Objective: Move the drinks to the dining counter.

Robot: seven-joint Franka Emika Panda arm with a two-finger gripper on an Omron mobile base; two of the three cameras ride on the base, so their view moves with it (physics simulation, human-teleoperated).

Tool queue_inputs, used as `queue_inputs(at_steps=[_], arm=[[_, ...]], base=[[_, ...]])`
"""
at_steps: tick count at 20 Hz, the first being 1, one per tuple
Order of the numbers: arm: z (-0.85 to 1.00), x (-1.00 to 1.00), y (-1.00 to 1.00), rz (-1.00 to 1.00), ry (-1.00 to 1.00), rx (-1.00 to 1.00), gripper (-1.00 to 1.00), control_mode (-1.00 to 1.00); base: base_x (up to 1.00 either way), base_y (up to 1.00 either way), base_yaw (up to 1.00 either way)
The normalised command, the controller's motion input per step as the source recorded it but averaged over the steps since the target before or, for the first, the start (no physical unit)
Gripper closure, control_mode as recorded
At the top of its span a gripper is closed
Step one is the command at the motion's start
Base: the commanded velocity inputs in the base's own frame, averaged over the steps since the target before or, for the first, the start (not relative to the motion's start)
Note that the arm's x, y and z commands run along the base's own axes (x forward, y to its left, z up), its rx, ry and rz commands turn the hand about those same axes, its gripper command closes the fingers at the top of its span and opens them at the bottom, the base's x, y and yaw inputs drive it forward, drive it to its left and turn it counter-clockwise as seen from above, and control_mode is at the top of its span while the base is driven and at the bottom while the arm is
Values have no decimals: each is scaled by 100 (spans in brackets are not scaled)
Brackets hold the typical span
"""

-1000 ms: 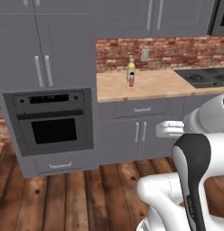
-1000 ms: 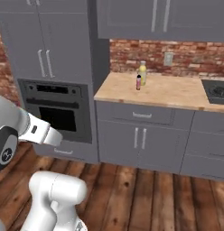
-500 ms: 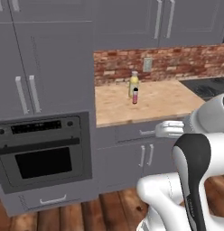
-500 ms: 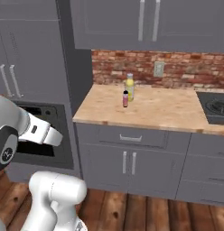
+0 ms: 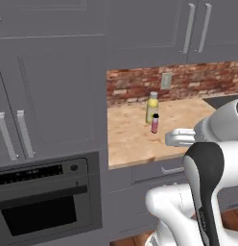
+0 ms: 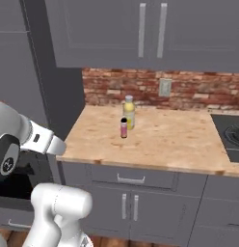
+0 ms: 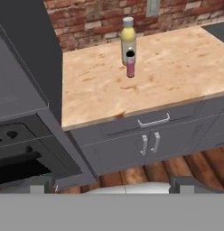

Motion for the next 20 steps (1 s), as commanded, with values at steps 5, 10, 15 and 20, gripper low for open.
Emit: queue_inputs(at_steps=[5, 10, 15, 20], arm=[[0, 0, 0, 0, 0, 0, -100, 100], [0, 0, 0, 0, 0, 0, -100, 100], [0, 0, 0, 0, 0, 0, -100, 100], [0, 0, 0, 0, 0, 0, -100, 100]], base=[[54, -54, -5], [26, -73, -5], [36, -37, 0], [73, 0, 0]])
